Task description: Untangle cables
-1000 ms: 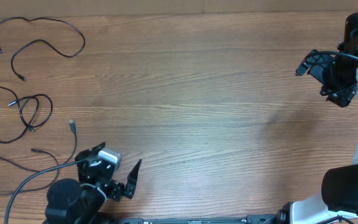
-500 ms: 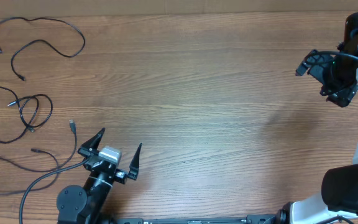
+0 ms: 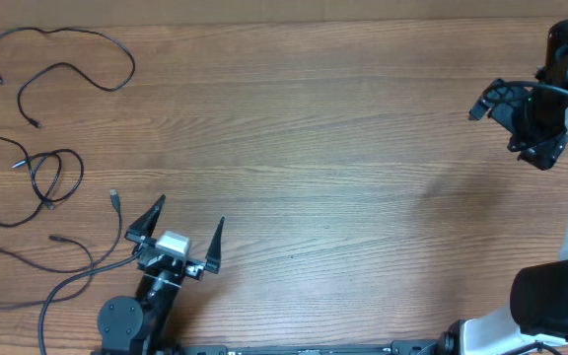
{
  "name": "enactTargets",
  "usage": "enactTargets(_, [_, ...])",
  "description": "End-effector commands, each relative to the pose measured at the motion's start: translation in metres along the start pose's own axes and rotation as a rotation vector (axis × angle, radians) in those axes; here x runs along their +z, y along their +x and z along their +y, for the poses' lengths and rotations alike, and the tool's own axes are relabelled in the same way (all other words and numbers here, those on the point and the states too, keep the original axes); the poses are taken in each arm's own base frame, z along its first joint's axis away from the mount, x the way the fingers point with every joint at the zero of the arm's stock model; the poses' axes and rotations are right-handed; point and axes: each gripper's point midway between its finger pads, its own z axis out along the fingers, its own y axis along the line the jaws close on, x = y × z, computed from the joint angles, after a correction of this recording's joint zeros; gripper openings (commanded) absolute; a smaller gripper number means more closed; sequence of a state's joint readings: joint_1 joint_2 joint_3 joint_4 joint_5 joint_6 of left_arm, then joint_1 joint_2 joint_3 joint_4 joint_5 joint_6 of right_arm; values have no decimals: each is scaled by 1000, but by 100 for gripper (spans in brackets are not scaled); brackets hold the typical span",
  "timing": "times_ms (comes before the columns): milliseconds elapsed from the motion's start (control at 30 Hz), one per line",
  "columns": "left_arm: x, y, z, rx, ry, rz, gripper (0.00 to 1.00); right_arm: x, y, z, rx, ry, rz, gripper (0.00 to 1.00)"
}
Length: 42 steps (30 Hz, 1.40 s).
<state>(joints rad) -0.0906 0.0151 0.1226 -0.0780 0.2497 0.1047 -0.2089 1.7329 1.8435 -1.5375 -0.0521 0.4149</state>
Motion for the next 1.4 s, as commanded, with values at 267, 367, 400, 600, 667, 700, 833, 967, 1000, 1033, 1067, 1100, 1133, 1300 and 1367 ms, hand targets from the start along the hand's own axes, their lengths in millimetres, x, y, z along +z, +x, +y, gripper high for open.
enactTargets(267, [6,21,17,-75,-98,-34,100,-1,-1,0,-1,3,-8,100])
enactTargets(367, [5,24,21,-79,-116,-22,99,-1,-1,0,-1,3,-8,100])
enactTargets(400, [5,25,22,-80,-121,-17,99,-1,-1,0,-1,3,-8,100])
enactTargets(600, [3,56,26,-157,-158,100,100,-1,-1,0,-1,3,-8,100])
enactTargets(667, [3,56,26,-157,-158,100,100,-1,-1,0,-1,3,-8,100])
enactTargets(700, [3,56,26,-157,-158,101,99,-1,-1,0,-1,3,-8,100])
enactTargets(833, [3,56,26,-156,-158,102,100,-1,-1,0,-1,3,-8,100])
enactTargets(967, [3,55,26,-156,-158,100,100,-1,-1,0,-1,3,-8,100])
enactTargets(1000, [3,56,26,-157,-156,102,99,-1,-1,0,-1,3,-8,100])
enactTargets(1033, [3,56,26,-157,-157,103,99,-1,-1,0,-1,3,-8,100])
enactTargets(1067, [2,56,27,-157,-164,104,100,-1,-1,0,-1,3,-8,100])
enactTargets(1100, [2,57,28,-157,-167,104,100,-1,-1,0,-1,3,-8,100])
enactTargets(1133, [2,57,28,-157,-168,104,99,-1,-1,0,-1,3,-8,100])
enactTargets(1300, [2,57,28,-157,-168,106,100,-1,-1,0,-1,3,-8,100])
enactTargets(1367, [2,57,28,-156,-169,106,99,-1,-1,0,-1,3,-8,100])
